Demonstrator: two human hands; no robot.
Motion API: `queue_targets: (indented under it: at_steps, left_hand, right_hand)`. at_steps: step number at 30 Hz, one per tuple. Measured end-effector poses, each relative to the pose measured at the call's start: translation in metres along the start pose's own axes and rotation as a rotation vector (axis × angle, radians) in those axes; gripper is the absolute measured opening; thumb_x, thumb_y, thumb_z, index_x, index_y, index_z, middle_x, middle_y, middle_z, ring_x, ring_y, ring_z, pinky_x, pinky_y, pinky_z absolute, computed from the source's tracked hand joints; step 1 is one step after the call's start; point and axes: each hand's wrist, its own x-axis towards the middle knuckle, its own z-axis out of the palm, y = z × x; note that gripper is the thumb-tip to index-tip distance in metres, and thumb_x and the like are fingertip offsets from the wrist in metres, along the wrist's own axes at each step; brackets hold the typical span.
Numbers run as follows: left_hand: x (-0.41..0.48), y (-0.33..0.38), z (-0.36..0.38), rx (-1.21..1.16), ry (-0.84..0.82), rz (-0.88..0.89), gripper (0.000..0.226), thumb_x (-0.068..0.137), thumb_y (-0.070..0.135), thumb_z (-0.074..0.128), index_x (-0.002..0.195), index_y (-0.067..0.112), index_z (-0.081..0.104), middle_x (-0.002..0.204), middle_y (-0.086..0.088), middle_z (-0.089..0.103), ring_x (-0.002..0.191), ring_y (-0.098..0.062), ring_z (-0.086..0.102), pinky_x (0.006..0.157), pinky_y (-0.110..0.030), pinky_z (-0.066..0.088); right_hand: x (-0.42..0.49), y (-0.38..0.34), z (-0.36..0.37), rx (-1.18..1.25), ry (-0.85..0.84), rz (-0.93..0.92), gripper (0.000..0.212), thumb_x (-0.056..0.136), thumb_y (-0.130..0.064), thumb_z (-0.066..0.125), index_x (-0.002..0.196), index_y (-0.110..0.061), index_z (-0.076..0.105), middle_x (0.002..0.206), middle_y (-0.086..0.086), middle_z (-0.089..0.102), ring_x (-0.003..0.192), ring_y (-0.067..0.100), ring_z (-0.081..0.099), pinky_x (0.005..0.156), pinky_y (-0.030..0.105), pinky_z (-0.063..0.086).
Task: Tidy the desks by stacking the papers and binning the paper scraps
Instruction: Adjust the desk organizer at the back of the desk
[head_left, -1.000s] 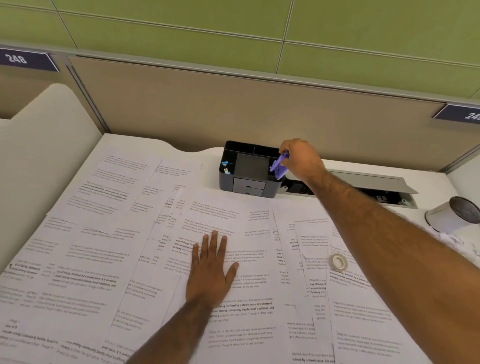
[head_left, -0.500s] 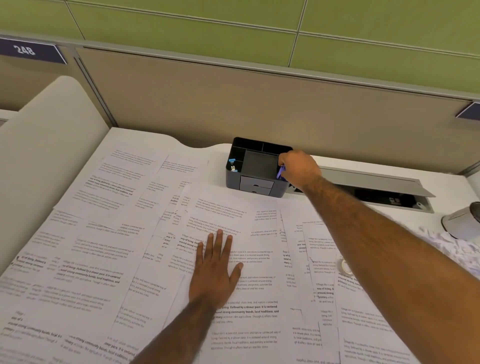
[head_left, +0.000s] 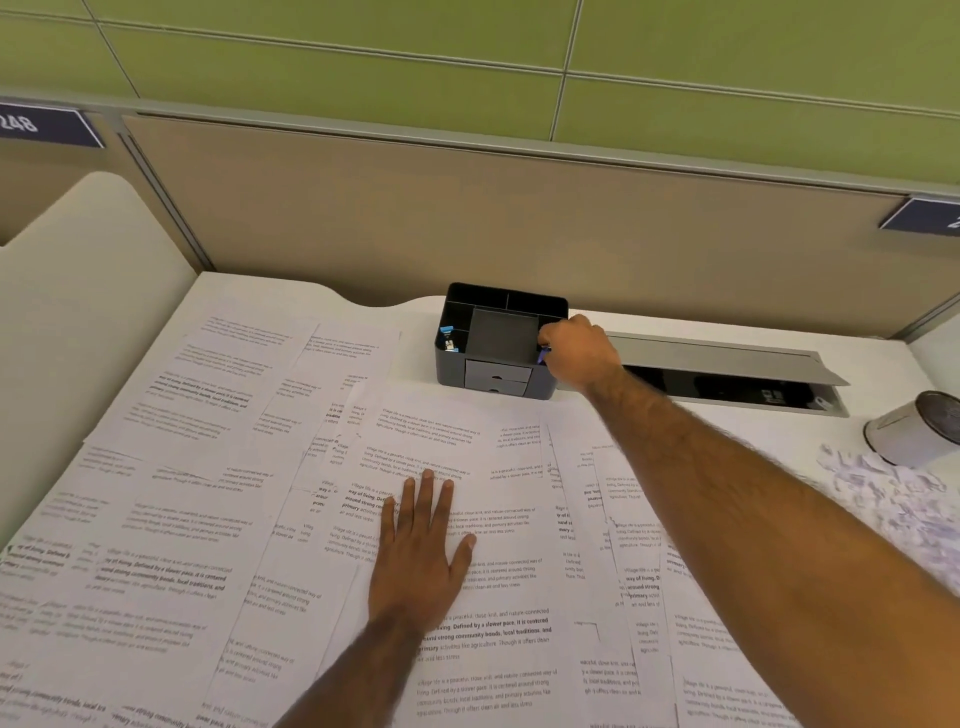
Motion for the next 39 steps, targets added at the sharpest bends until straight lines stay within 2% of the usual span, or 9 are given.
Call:
queue_targets:
  at_steps: [4,7,10,13,20,27,32,36,39]
  left_hand:
    - [-0.001,-0.003,0.001,0.009,0.005,-0.005,0.078,0.100,0.067,0.014,0.162,0.026,-0.007,0.171,-0.002,-0.015,0.158,-0.024,-0.010,0.125,-0.050,0.003]
    - [0.000,-0.004,0.002,0.025,0.015,-0.007,0.078,0.099,0.068,0.008,0.162,0.025,-0.011,0.170,-0.001,-0.018,0.157,-0.024,-0.013,0.127,-0.051,0.003]
    - [0.002,-0.007,0.001,0.026,0.041,0.003,0.078,0.098,0.068,0.006,0.162,0.024,-0.010,0.170,-0.003,-0.015,0.157,-0.025,-0.011,0.128,-0.051,0.003]
    - [0.003,-0.007,0.005,0.040,0.024,0.016,0.079,0.098,0.067,0.002,0.162,0.023,-0.008,0.171,-0.005,-0.013,0.158,-0.026,-0.009,0.127,-0.052,0.003]
    - [0.000,0.031,-0.007,0.032,-0.006,-0.012,0.088,0.091,0.069,-0.010,0.162,0.017,-0.004,0.169,-0.010,-0.014,0.157,-0.031,-0.010,0.127,-0.051,-0.004]
    - [0.000,0.141,-0.013,0.028,-0.043,0.295,0.077,0.101,0.064,0.013,0.161,0.023,-0.012,0.167,-0.007,-0.024,0.154,-0.028,-0.022,0.127,-0.048,-0.005]
    - [0.006,0.201,-0.002,0.043,-0.119,0.467,0.078,0.103,0.062,0.022,0.161,0.024,-0.014,0.166,-0.002,-0.027,0.154,-0.023,-0.025,0.126,-0.045,-0.012]
    - [0.011,0.215,0.010,0.090,-0.162,0.452,0.080,0.103,0.063,0.021,0.161,0.021,-0.016,0.165,-0.001,-0.029,0.153,-0.023,-0.026,0.124,-0.044,-0.016]
    - [0.014,0.212,0.018,0.134,-0.191,0.426,0.081,0.100,0.065,0.011,0.161,0.018,-0.015,0.166,-0.003,-0.027,0.152,-0.023,-0.028,0.125,-0.044,-0.015]
  right_hand:
    - [-0.029,0.004,0.009,0.190,0.172,0.032,0.026,0.091,-0.008,0.050,0.104,-0.017,0.071,0.106,0.006,0.071,0.100,0.027,0.059,0.087,0.040,0.052]
    - [-0.073,0.006,0.020,0.283,0.258,0.108,0.027,0.098,-0.014,0.053,0.119,-0.014,0.070,0.118,0.006,0.070,0.110,0.025,0.062,0.097,0.039,0.051]
    - [-0.126,0.008,0.041,0.330,0.192,0.207,0.037,0.103,-0.024,0.053,0.139,-0.020,0.059,0.146,0.001,0.056,0.137,0.021,0.047,0.119,0.037,0.030]
    - [-0.179,0.019,0.070,0.308,0.137,0.271,0.040,0.104,-0.027,0.051,0.143,-0.021,0.054,0.153,0.000,0.048,0.143,0.020,0.039,0.123,0.034,0.018]
    - [-0.257,0.068,0.104,0.297,0.191,0.376,0.036,0.095,-0.017,0.062,0.131,-0.011,0.064,0.144,0.012,0.057,0.136,0.030,0.049,0.118,0.043,0.031]
    - [-0.273,0.104,0.097,0.361,0.121,0.427,0.048,0.101,-0.023,0.054,0.148,-0.015,0.047,0.158,0.007,0.040,0.145,0.025,0.034,0.119,0.038,0.030]
    - [-0.273,0.118,0.098,0.370,0.039,0.366,0.059,0.097,-0.024,0.062,0.151,-0.018,0.040,0.157,0.003,0.039,0.143,0.023,0.037,0.116,0.038,0.037]
    - [-0.270,0.122,0.099,0.357,0.009,0.313,0.059,0.096,-0.022,0.063,0.151,-0.018,0.041,0.153,0.003,0.045,0.137,0.024,0.041,0.111,0.036,0.040]
    - [-0.267,0.123,0.101,0.334,-0.003,0.290,0.056,0.096,-0.019,0.062,0.149,-0.016,0.043,0.150,0.004,0.046,0.134,0.024,0.043,0.108,0.037,0.043]
